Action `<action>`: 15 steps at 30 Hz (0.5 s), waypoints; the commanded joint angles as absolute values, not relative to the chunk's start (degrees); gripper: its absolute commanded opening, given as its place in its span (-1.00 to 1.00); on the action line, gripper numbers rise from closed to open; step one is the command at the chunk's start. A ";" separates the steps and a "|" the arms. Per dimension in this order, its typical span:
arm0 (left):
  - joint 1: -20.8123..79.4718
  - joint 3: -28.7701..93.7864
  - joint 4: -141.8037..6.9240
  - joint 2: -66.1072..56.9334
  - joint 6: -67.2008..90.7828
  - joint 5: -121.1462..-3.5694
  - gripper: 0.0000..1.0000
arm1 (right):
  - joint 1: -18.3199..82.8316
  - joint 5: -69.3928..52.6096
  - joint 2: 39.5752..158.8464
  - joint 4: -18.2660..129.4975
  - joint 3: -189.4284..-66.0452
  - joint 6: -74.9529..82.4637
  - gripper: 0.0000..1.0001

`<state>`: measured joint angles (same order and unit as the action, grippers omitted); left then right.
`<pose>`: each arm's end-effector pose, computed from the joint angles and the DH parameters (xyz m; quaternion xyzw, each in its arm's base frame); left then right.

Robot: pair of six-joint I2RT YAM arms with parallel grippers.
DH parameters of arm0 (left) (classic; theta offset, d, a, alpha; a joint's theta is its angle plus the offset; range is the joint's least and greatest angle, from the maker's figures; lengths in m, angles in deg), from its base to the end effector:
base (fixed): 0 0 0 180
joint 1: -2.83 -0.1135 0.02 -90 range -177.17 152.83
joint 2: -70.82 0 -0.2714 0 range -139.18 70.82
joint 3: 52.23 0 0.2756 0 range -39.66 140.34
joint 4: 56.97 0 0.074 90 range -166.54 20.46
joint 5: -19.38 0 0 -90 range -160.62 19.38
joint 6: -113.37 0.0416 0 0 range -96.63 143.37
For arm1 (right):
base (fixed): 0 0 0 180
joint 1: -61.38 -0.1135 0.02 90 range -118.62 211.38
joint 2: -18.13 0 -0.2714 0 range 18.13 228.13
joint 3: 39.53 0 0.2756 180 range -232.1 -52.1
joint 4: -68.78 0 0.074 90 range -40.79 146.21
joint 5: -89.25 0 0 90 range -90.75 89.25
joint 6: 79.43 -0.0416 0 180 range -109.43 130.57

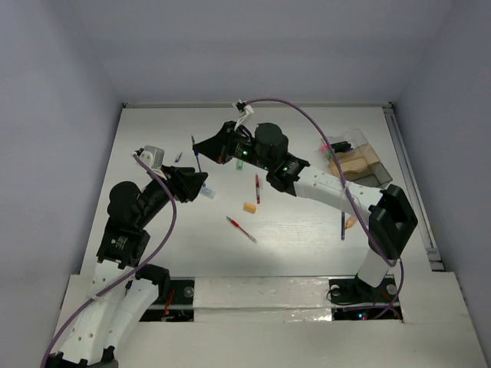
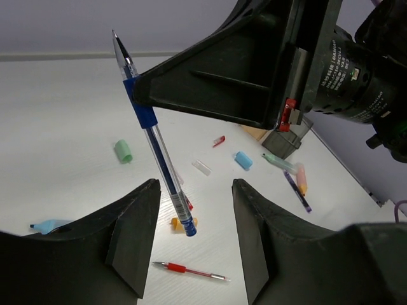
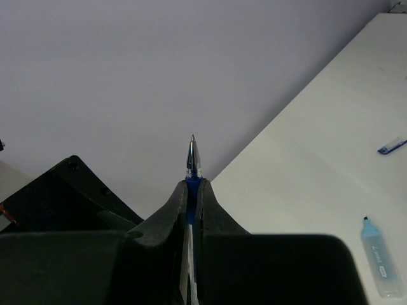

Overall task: Sort the stationery into containers
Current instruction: Pick up the pen from the center of the board, then move the pen cap to the center of the board.

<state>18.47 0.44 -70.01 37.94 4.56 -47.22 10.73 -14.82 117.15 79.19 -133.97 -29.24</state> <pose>0.1523 -0.0598 0.3673 0.1335 0.6544 -0.3454 0.6593 0.2782 0.3552 0.3712 -0.1533 0.6536 0.5807 0.4605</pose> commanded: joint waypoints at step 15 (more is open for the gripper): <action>16.98 0.42 -67.88 36.37 3.86 -46.98 -0.17 | 10.67 -21.49 116.04 90.40 -132.79 -32.32 -0.98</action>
<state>17.33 0.44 -70.30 36.43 4.34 -48.40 10.73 -19.67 117.15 85.69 -132.50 -31.80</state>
